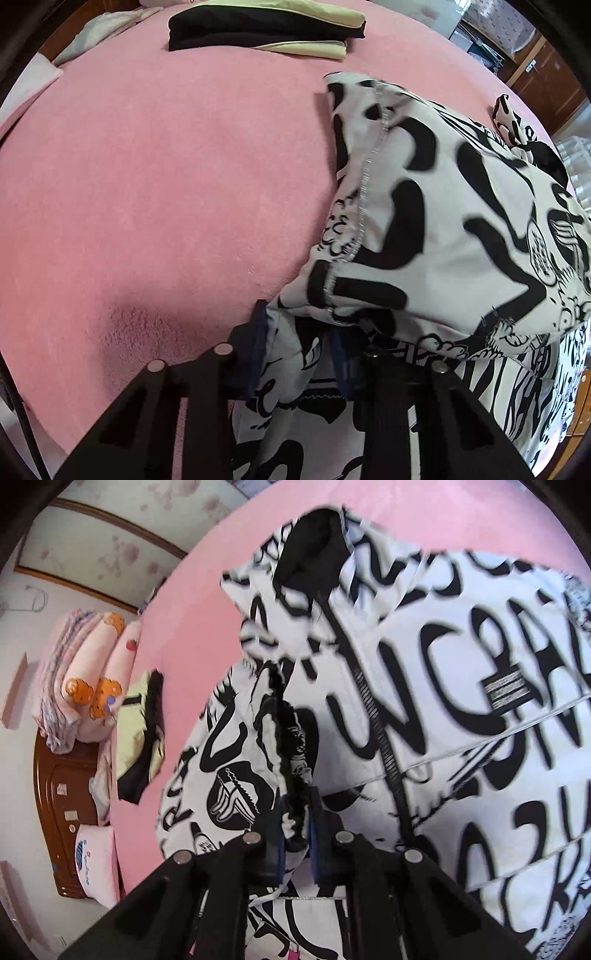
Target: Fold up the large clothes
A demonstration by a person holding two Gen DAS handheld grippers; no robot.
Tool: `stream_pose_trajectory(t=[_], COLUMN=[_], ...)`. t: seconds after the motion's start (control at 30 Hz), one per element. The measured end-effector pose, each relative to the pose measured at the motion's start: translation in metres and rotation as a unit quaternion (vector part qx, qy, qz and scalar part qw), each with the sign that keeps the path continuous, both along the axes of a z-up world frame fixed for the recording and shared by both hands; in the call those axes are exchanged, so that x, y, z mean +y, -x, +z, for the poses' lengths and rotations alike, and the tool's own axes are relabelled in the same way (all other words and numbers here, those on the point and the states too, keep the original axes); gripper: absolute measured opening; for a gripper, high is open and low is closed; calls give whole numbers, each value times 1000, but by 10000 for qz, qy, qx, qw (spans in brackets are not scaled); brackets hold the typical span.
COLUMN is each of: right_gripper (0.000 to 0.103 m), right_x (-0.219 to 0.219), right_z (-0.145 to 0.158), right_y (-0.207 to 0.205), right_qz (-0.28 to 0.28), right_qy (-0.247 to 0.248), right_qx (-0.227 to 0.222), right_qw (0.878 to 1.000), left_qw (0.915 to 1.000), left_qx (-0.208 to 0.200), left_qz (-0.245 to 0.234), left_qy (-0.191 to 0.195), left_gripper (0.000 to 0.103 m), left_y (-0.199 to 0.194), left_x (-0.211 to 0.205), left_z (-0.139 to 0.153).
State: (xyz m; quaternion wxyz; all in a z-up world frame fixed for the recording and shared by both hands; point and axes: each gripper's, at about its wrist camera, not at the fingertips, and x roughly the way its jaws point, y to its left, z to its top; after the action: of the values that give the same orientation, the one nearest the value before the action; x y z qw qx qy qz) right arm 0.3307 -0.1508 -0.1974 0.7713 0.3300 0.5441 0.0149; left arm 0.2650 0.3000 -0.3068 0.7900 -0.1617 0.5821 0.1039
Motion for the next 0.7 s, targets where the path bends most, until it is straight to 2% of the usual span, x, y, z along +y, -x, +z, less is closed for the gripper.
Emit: stream_pose_trajectory(t=[0.13, 0.3, 0.43, 0.6, 0.63, 0.7], right_gripper=[9, 9, 9, 9, 9, 9], right_x=[-16, -32, -42, -42, -43, -44], right_z=[13, 12, -1, -27, -34, -43], right_y=[15, 43, 68, 98, 103, 112], right_qz=[-161, -547, -876, -1105, -1197, -1311], right_qy=[1, 24, -82, 71, 27, -14], right_qx=[-51, 68, 298, 515, 583, 615], right_qw=[9999, 9985, 9957, 9925, 9911, 9895], left_qw=[10000, 9999, 9998, 9996, 9995, 9995], left_qx=[53, 86, 163, 236, 250, 274], left_qz=[-42, -25, -1, -3, -16, -89], left_qy=[-5, 86, 121, 151, 169, 152], left_gripper=[18, 15, 15, 15, 15, 15], left_y=[5, 12, 0, -2, -19, -22], left_x=[-2, 3, -2, -1, -8, -9], left_z=[2, 6, 4, 4, 0, 0])
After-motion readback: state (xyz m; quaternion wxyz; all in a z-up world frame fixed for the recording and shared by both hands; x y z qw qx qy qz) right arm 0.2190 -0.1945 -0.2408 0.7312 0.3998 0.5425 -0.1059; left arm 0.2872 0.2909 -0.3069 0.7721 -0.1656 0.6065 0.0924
